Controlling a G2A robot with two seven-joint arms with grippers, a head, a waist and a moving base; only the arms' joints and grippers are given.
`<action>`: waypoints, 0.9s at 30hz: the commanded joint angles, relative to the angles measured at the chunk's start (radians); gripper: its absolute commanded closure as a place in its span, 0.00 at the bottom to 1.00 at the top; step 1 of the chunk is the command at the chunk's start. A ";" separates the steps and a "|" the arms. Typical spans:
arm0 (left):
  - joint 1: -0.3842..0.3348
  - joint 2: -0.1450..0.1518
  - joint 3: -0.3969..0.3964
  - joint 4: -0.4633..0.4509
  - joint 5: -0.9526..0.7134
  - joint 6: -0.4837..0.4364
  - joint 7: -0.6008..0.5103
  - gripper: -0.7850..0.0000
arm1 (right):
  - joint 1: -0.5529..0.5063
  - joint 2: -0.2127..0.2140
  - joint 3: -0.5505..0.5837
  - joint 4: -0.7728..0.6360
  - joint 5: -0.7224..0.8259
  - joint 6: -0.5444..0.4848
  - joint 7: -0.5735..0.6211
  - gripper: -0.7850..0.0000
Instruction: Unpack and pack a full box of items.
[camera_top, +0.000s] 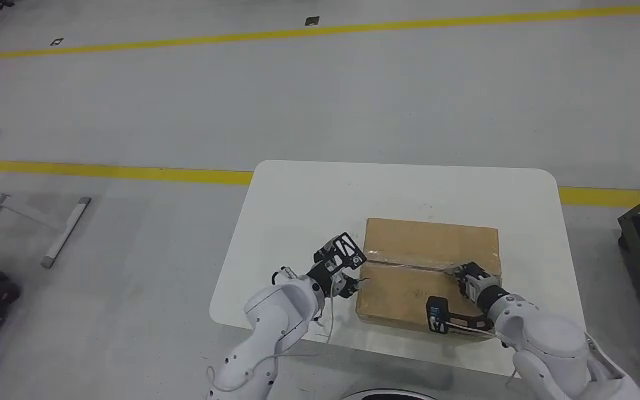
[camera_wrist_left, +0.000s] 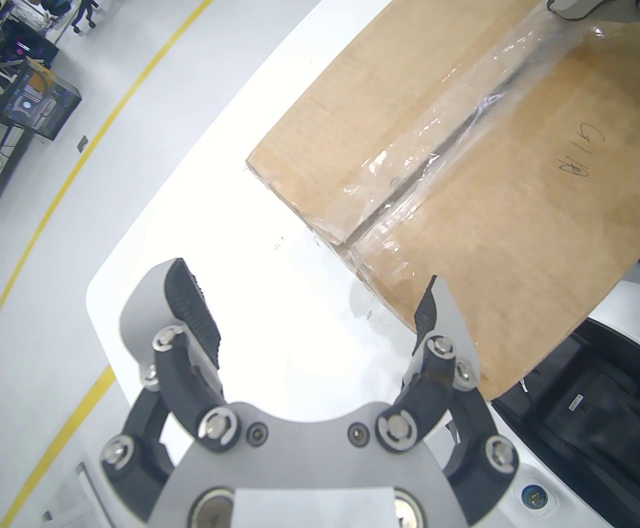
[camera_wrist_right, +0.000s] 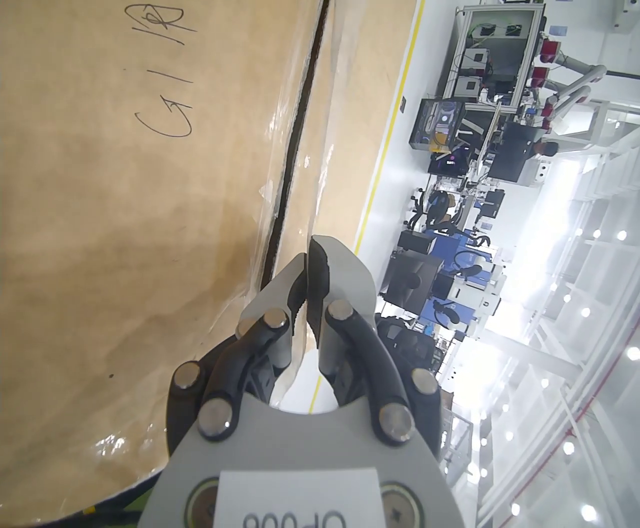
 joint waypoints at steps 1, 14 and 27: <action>-0.002 0.000 0.001 0.002 -0.001 0.001 0.001 0.00 | 0.000 0.001 0.001 0.000 -0.005 -0.006 -0.002 1.00; -0.012 0.002 0.000 -0.008 0.008 0.014 0.005 0.00 | 0.022 0.005 -0.013 0.014 -0.050 -0.051 -0.018 1.00; -0.046 0.000 0.022 -0.070 0.045 0.020 0.056 0.00 | 0.036 0.006 -0.021 0.025 -0.056 -0.066 -0.019 1.00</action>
